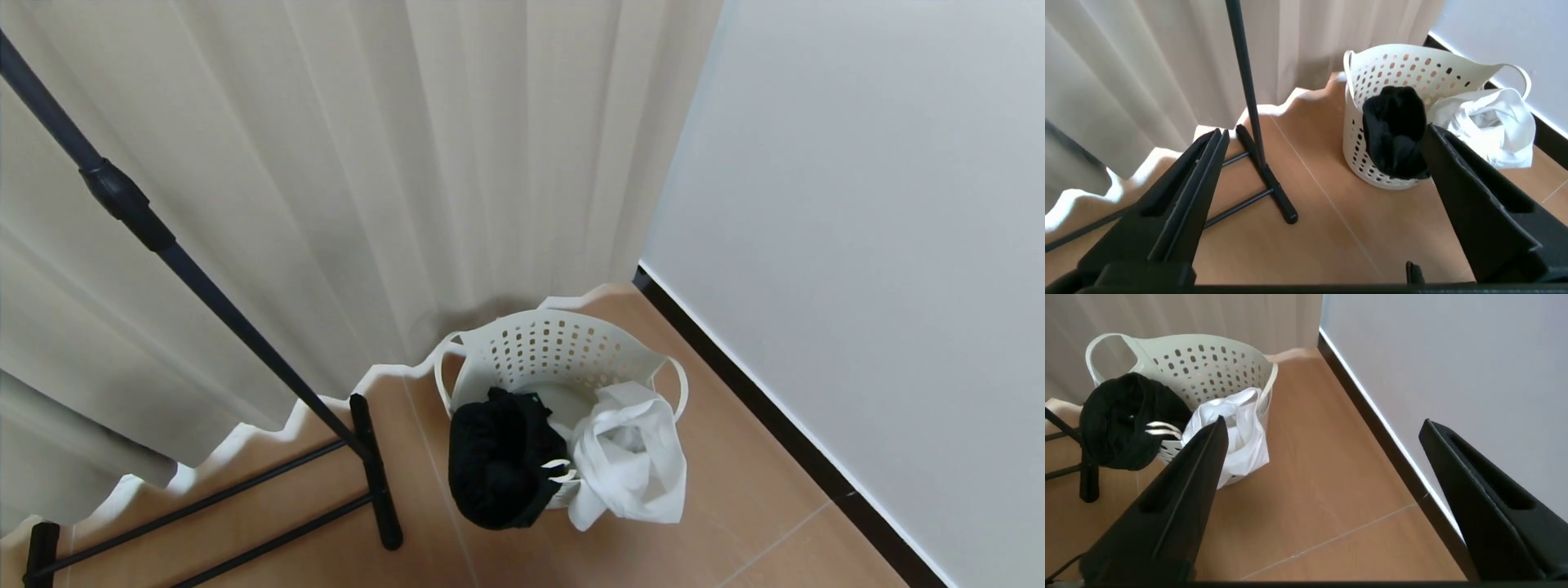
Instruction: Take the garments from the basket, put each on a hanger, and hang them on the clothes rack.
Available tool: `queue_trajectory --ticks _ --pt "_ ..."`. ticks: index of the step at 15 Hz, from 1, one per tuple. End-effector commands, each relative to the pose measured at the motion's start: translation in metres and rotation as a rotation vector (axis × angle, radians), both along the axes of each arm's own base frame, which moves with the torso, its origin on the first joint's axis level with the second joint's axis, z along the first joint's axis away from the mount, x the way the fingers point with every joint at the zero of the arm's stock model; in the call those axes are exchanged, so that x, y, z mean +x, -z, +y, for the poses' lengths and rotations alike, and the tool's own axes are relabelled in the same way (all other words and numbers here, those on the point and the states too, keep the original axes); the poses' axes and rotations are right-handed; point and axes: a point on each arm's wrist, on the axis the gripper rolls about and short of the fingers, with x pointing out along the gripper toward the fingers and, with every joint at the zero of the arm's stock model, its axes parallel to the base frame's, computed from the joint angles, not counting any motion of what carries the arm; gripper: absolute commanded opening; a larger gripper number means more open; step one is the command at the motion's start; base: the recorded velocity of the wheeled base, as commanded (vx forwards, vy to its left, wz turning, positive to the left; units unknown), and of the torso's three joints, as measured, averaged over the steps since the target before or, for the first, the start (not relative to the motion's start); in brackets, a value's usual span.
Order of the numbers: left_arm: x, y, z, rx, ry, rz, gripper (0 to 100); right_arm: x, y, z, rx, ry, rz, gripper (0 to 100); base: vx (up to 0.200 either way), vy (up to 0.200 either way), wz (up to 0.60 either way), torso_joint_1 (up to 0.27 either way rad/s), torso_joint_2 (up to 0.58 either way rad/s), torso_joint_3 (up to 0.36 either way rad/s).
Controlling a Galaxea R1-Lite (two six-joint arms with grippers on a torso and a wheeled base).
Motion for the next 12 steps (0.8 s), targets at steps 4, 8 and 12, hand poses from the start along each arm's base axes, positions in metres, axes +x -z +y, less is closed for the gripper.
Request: queue_trajectory --ticks 4,8,12 --pt "0.0001 -0.0001 0.0 0.0 0.0 0.001 100 0.0001 0.0 0.0 -0.001 -0.001 0.002 100 0.0 0.0 0.0 0.006 0.0 -0.196" --pt "-0.0001 -0.0003 0.0 0.0 0.0 0.001 100 0.0001 0.0008 0.0 -0.027 -0.002 0.008 100 0.0 0.0 0.0 0.001 0.0 -0.201" --pt "0.0001 -0.0002 0.0 0.003 -0.002 -0.001 100 -0.0003 -0.001 0.0012 -0.108 -0.055 0.034 100 0.0 0.0 0.0 0.005 0.0 -0.183"
